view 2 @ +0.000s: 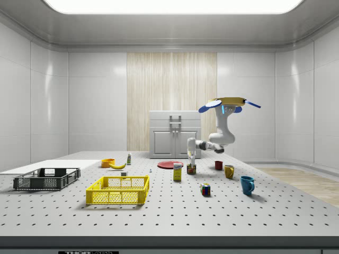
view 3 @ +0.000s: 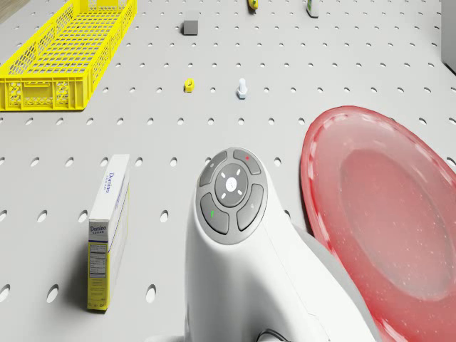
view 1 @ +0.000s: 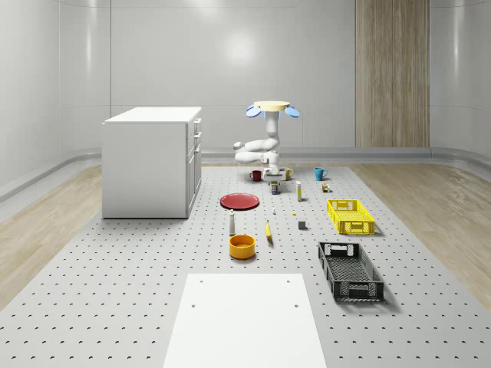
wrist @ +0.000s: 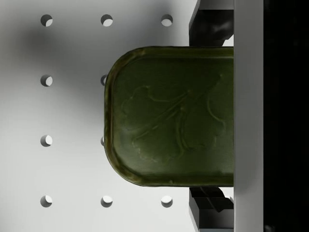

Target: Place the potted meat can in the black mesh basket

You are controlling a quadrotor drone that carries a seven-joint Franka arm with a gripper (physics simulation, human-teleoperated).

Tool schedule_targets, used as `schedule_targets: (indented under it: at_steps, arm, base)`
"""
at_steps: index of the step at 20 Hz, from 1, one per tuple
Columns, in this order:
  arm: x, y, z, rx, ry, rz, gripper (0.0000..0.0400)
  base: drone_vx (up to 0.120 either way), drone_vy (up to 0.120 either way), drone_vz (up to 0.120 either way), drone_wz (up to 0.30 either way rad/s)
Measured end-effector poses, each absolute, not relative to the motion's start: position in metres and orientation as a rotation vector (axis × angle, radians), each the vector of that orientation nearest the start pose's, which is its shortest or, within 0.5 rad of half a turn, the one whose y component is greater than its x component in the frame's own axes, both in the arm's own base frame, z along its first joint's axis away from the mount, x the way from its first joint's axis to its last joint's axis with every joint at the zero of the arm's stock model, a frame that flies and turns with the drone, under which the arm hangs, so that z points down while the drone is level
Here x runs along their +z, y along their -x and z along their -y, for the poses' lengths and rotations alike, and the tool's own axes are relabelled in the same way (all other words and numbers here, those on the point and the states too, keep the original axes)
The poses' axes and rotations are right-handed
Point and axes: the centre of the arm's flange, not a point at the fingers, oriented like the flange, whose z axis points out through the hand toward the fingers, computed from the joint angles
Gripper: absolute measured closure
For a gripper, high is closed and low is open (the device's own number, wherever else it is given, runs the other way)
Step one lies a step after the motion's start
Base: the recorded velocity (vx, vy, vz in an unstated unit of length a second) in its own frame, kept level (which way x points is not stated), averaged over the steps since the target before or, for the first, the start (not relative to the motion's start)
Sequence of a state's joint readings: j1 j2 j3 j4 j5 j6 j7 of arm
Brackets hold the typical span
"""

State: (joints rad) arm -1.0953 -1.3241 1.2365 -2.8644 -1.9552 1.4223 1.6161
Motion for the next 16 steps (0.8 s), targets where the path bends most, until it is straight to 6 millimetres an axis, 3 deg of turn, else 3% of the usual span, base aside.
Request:
schedule_targets:
  at_steps: [2,6,16]
  arm:
    - [0.5214,-0.3068,-0.0051,0.785,-0.001,0.002,0.0]
    - [0.5257,-0.3068,-0.0056,0.785,-0.001,0.002,0.009]
    - [0.5207,-0.3068,-0.0061,0.794,0.002,0.0,0.0119]
  base:
    - [0.0,0.0,0.0,0.0]
    - [0.0,0.0,0.0,0.0]
    - [0.0,0.0,0.004,0.0]
